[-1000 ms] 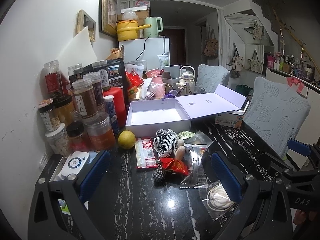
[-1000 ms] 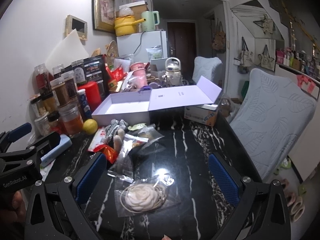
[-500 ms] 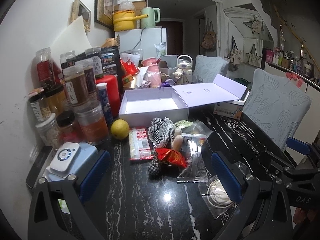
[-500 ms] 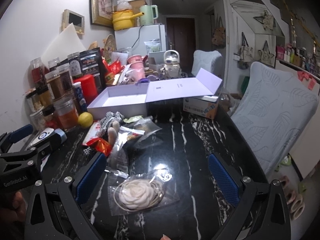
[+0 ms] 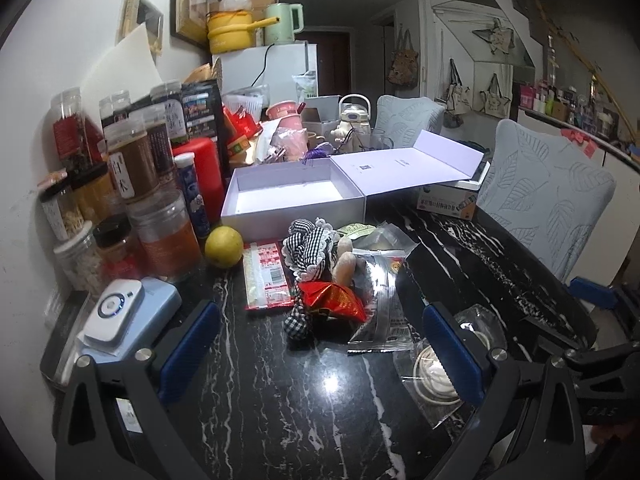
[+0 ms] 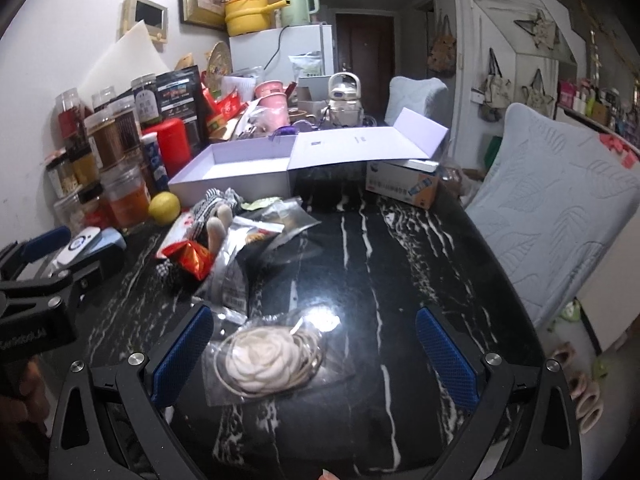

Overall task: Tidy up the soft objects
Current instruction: 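Lower the right gripper onto the clear bag with white cable and grasp it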

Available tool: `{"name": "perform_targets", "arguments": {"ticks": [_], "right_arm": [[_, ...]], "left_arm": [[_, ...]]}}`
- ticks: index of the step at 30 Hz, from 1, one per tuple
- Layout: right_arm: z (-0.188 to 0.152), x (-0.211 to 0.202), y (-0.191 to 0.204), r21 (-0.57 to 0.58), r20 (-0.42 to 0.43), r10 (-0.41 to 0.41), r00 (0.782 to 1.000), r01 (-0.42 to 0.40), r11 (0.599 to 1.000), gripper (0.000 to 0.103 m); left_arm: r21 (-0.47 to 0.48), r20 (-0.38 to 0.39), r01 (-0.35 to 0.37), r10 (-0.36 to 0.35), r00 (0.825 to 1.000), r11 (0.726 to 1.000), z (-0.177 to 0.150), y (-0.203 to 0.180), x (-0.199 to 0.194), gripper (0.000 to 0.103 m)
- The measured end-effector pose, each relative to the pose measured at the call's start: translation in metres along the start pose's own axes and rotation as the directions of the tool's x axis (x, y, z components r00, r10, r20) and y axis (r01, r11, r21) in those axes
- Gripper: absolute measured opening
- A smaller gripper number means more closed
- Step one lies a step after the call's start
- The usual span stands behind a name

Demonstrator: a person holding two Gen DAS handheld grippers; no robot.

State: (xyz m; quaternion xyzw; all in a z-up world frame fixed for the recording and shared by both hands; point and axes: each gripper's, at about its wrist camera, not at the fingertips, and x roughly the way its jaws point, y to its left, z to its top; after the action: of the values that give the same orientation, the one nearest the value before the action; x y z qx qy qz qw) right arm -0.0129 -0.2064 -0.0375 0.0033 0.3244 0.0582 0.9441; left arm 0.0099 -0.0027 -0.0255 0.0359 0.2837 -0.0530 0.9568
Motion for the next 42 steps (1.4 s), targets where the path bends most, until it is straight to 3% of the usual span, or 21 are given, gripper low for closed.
{"name": "perform_targets", "arguments": {"ticks": [8, 12, 15, 25, 28, 31, 36, 42], "right_arm": [[-0.017, -0.003, 0.003, -0.004, -0.06, 0.022, 0.998, -0.022, 1.0, 0.103], [-0.029, 0.006, 0.004, 0.007, -0.088, 0.033, 0.996, -0.032, 0.999, 0.093], [-0.034, 0.017, 0.005, 0.015, -0.117, 0.048, 0.992, -0.046, 0.999, 0.092], [-0.036, 0.047, 0.017, 0.006, -0.188, 0.124, 0.974, -0.125, 0.992, 0.088], [-0.037, 0.063, 0.022, -0.012, -0.229, 0.132, 0.965, -0.138, 0.99, 0.08], [-0.037, 0.077, 0.022, -0.03, -0.254, 0.09, 0.963, -0.101, 0.994, 0.077], [-0.033, 0.091, 0.012, -0.004, -0.259, 0.127, 0.958, -0.132, 0.991, 0.077], [-0.02, 0.108, -0.001, -0.016, -0.271, 0.105, 0.957, -0.113, 0.993, 0.077]], "left_arm": [[-0.026, -0.064, 0.073, -0.075, 0.995, 0.997, -0.01, 0.006, 0.01, 0.103], [-0.029, -0.095, 0.102, -0.105, 0.99, 0.994, -0.019, 0.007, 0.021, 0.103], [-0.045, -0.116, 0.111, -0.116, 0.986, 0.993, -0.024, 0.009, 0.029, 0.103], [-0.094, -0.148, 0.086, -0.099, 0.984, 0.992, -0.021, 0.022, 0.054, 0.103], [-0.101, -0.168, 0.085, -0.101, 0.981, 0.991, -0.018, 0.024, 0.063, 0.103], [-0.105, -0.162, 0.08, -0.096, 0.982, 0.991, -0.014, 0.025, 0.067, 0.103], [-0.102, -0.164, 0.076, -0.092, 0.982, 0.992, -0.006, 0.027, 0.077, 0.103], [-0.107, -0.181, 0.067, -0.086, 0.98, 0.992, -0.003, 0.028, 0.089, 0.103]]}}
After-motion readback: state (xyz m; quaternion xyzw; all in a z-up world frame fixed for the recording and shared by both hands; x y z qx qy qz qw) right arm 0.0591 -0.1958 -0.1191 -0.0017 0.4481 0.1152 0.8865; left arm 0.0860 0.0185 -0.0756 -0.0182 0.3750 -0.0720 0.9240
